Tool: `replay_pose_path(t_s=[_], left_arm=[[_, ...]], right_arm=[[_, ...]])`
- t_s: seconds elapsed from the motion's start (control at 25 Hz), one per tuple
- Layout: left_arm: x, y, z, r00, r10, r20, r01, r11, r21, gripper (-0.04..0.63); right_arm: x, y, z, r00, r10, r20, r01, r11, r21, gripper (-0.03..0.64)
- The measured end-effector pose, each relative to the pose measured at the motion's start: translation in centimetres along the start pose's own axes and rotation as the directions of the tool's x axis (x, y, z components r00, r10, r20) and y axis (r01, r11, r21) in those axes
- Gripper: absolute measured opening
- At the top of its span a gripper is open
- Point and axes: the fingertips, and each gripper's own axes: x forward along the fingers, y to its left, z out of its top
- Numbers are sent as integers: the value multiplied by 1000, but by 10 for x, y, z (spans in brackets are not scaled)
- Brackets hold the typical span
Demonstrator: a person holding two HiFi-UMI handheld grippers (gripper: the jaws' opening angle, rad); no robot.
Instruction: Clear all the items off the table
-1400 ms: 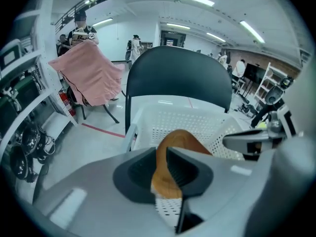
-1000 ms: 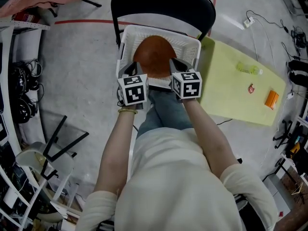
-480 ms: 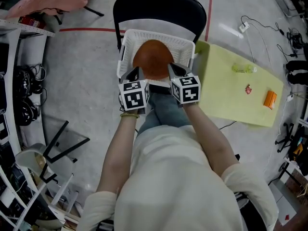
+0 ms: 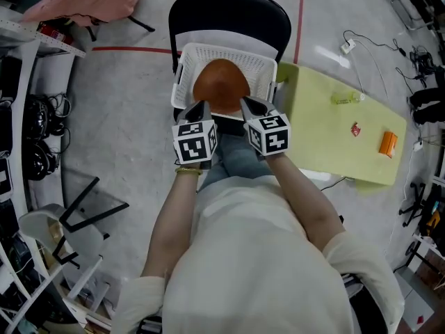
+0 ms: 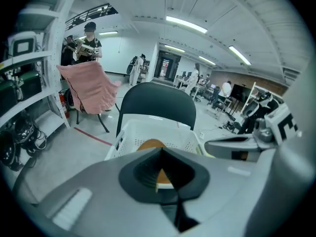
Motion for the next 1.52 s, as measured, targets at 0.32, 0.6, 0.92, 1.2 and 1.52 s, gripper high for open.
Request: replay_pose_path(t_s=[0.32,0.6,0.92,1.2,1.52], left_arm=[[-37,-16,-9,997,-44,56,44,999,2,8],[-64,-38,-21,995,-72,74,71,997,18,9],[-86,-60,-30,994,-86,71,82,995,51,9],[-91,-87,-36,991,-125,43,120,988,93,9],[-83,-137,-32,981,-193,22,187,971,152,9]], right_arm=[[-32,28,-9,999,23,25,-21,998,-60,-2],[-65,37,-20,998,17,57,-13,998,-62,-2],[-96,32,-24,997,-10,76,13,999,-38,-2],[-119,20,-22,994,-48,101,49,999,-15,-2],[-159,-24,-36,985,-133,108,128,991,47,-2]])
